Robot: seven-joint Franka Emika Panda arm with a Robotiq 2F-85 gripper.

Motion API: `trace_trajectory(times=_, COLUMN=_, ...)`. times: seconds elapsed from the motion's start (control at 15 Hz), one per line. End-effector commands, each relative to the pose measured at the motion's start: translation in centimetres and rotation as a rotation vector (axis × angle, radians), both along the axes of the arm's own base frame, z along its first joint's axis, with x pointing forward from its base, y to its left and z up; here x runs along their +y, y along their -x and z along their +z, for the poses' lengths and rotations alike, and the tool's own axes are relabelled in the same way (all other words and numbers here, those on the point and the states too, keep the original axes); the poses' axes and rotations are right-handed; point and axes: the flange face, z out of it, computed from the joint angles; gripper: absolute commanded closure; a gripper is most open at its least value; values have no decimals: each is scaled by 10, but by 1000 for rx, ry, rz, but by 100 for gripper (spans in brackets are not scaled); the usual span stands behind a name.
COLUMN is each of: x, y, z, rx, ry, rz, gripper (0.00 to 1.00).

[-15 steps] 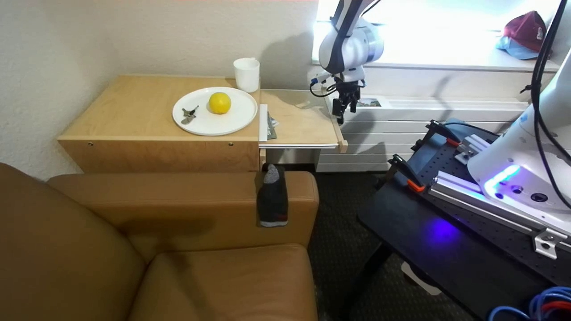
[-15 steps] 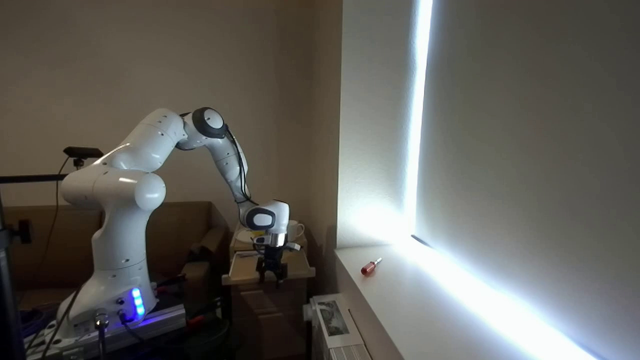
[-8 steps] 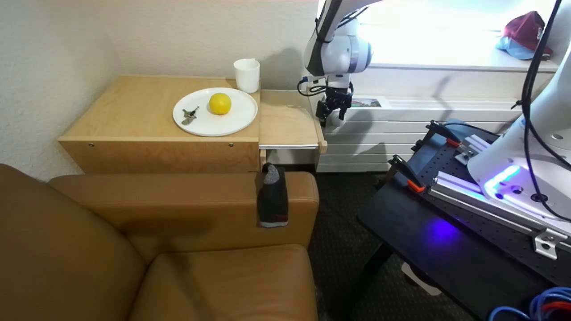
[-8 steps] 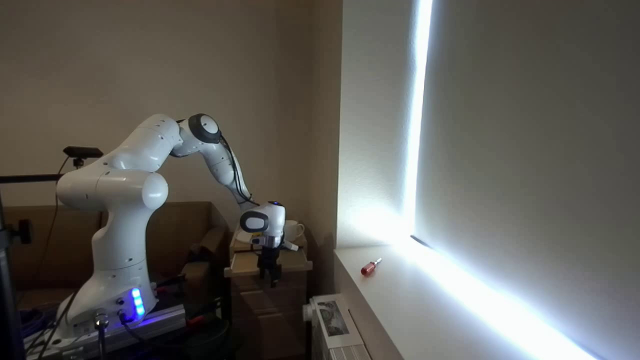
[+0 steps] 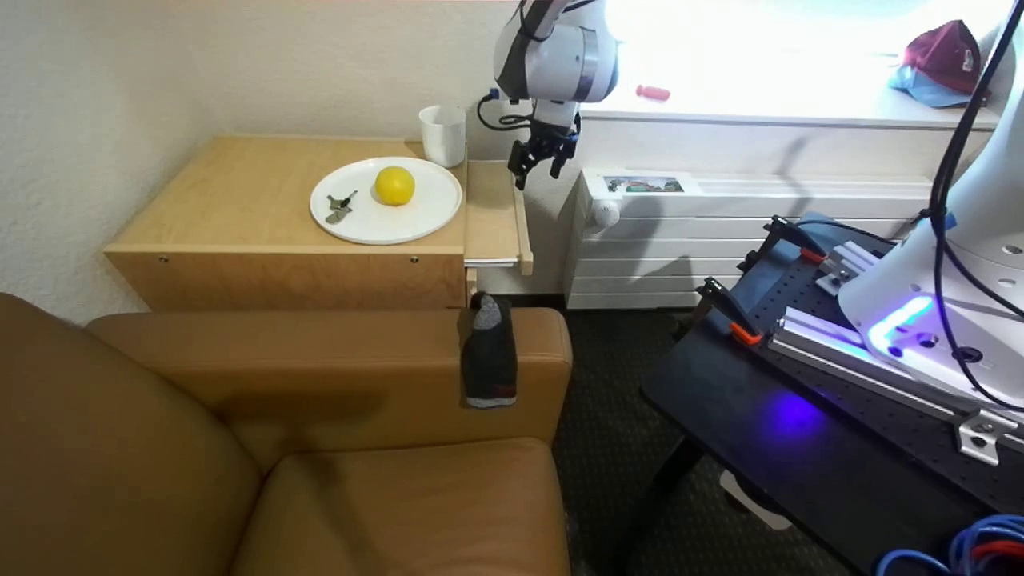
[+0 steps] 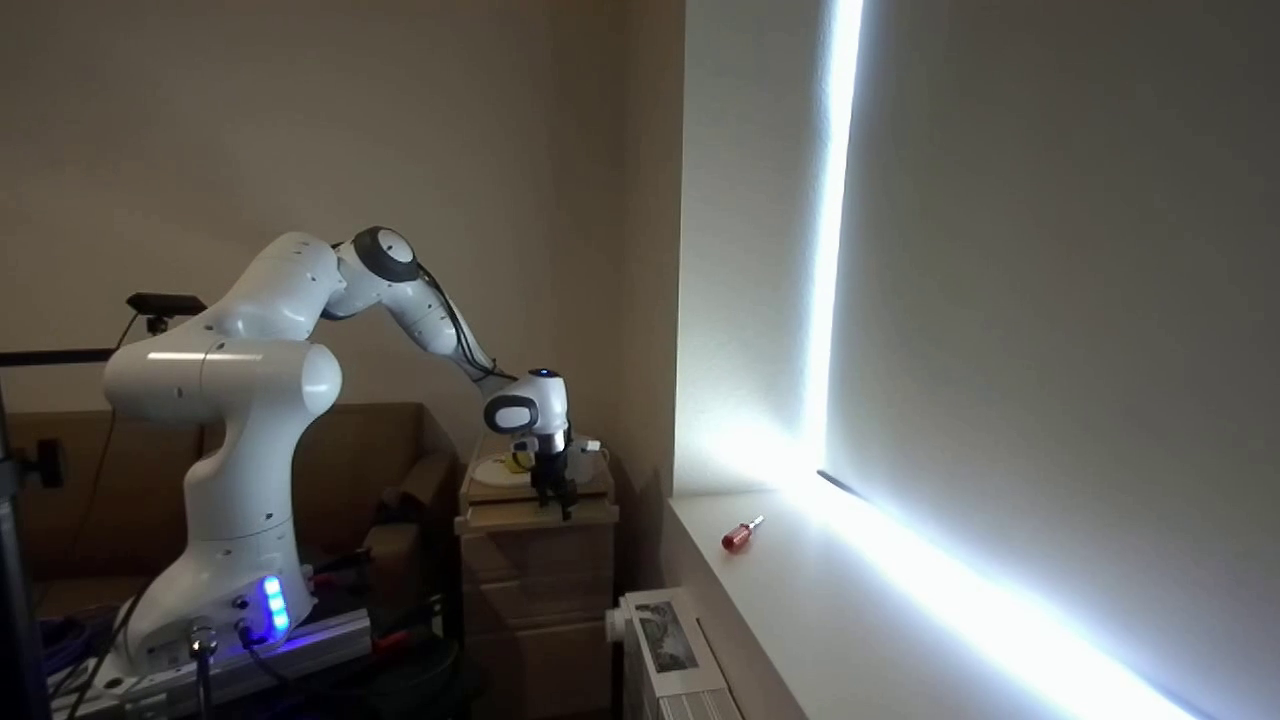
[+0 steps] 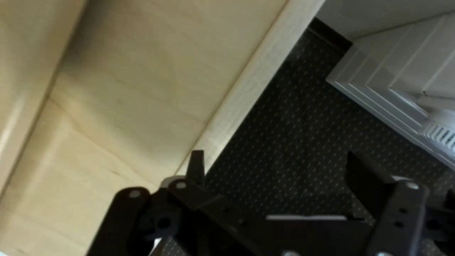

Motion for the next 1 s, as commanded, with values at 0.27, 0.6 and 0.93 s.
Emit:
trace_trajectory(times=0.27, x=33, y=-23, z=18, rx=-52, ry=-23, rz=55, gripper=0)
trace_trajectory(times=0.6, x=41, y=-20, z=10, rx=-33, ry=-21, rz=99, gripper=0)
trace_trajectory(times=0.93, x=44, y=-19, z=11, rx=-34, ry=-13, rz=92, gripper=0)
